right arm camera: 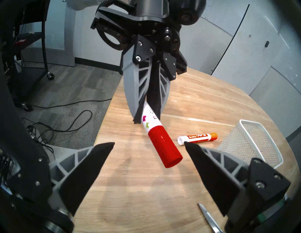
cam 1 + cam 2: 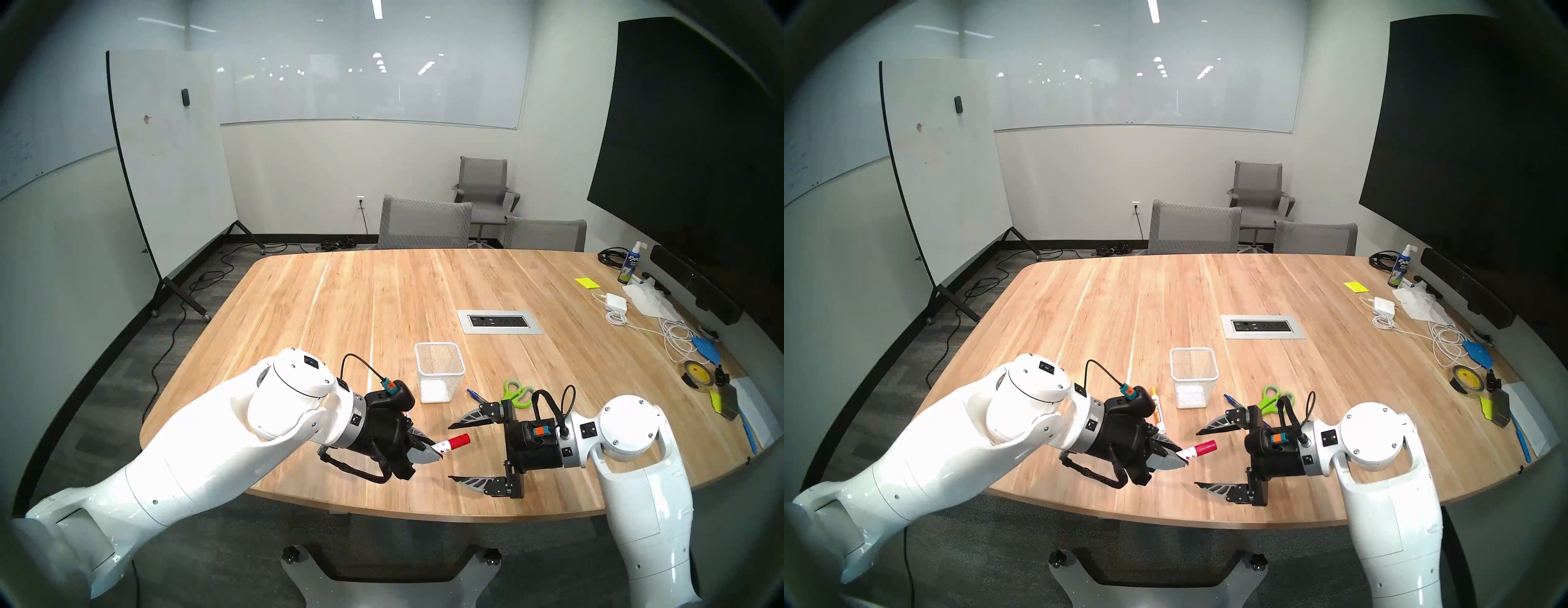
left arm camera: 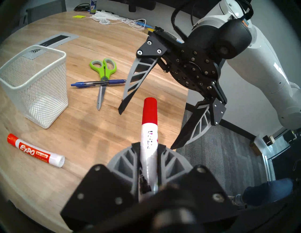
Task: Place the pen, the marker, and the scissors into the pen holder
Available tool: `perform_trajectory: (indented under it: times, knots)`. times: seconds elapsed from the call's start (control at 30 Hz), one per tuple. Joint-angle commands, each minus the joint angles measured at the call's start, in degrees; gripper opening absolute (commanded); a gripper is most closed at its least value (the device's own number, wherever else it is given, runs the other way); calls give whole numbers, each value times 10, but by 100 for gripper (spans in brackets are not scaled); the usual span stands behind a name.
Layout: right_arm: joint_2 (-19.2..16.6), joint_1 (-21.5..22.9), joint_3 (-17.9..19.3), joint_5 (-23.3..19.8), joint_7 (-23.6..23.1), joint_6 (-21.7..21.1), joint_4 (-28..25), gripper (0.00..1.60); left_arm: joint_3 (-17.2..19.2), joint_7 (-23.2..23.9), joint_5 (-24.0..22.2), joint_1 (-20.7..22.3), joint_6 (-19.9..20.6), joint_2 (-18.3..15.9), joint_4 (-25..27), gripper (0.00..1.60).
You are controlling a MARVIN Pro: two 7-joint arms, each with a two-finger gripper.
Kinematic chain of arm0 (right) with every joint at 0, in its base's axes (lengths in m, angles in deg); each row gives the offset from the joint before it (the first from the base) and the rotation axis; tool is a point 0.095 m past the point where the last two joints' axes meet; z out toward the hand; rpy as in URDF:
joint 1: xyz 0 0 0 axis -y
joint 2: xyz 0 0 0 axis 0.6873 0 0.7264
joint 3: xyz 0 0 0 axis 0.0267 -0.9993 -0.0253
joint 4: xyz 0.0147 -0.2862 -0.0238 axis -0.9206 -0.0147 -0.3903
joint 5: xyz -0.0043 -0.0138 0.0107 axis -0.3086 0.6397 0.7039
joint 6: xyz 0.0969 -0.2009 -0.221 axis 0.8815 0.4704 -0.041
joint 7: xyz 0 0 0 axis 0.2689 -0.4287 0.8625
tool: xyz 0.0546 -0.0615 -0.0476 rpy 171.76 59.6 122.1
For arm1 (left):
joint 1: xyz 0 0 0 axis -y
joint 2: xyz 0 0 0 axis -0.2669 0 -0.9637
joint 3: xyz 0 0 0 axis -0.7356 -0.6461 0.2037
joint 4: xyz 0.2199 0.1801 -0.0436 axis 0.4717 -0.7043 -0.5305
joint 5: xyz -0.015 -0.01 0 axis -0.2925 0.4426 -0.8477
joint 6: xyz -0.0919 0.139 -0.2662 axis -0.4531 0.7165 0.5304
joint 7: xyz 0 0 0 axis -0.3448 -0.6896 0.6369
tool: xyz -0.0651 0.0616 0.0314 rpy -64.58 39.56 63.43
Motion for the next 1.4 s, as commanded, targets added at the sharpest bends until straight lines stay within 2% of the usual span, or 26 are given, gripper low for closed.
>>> perform_trajectory:
  times: [0.0,0.63,1.27,1.37]
  knots:
    - [1,-3,0,-1,-1,2,-16,160,-6,15,2,15,1,-4,-1,0]
    - [2,-9,-9,14,7,12,-7,160,-22,31,3,31,0,-5,-18,0]
    - [5,-5,-11,17,18,19,7,160,-40,40,3,50,0,17,-45,0]
    - [6,-5,-12,19,20,21,11,146,-42,41,3,51,0,17,-46,0]
